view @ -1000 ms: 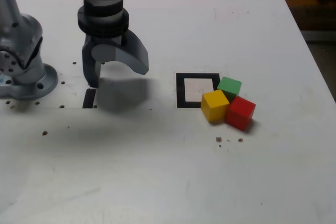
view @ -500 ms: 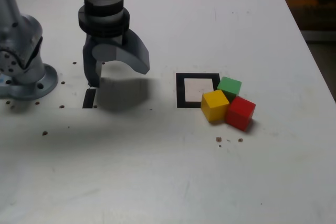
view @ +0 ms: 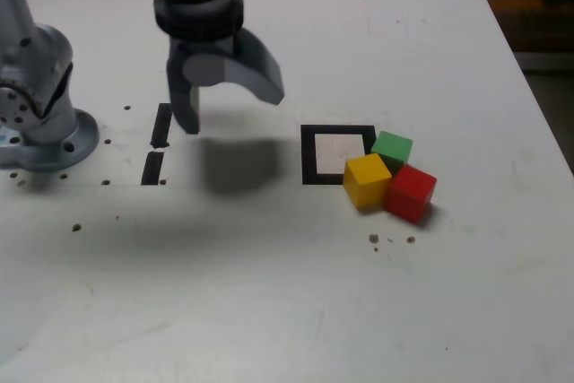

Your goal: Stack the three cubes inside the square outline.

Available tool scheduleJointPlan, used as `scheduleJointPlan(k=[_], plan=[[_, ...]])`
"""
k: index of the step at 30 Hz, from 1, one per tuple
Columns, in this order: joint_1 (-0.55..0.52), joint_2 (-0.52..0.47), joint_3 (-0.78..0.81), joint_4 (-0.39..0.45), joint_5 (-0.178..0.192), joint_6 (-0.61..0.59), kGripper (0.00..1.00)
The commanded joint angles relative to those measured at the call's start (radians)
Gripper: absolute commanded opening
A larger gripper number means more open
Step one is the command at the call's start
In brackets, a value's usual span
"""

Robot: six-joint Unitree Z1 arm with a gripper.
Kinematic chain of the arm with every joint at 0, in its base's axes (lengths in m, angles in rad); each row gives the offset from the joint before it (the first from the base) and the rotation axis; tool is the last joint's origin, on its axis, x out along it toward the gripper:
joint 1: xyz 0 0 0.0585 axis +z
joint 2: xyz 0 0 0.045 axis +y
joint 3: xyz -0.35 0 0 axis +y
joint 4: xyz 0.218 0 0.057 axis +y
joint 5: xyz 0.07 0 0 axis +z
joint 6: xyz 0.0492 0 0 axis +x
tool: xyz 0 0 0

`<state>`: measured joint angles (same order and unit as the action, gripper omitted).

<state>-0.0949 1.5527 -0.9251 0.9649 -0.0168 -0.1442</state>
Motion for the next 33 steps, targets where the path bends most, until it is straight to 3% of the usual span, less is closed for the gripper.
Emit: scheduleJointPlan(k=[1, 9, 17, 33], plan=[[0.002, 0.006, -0.031, 0.018, -0.002, -0.001, 0.99], [-0.003, 0.039, -0.149, 0.125, -0.018, -0.018, 0.99], [-0.054, 0.074, -0.337, 0.263, -0.005, -0.138, 0.99], [-0.176, 0.238, -0.621, 0.304, -0.005, -0.293, 0.99]])
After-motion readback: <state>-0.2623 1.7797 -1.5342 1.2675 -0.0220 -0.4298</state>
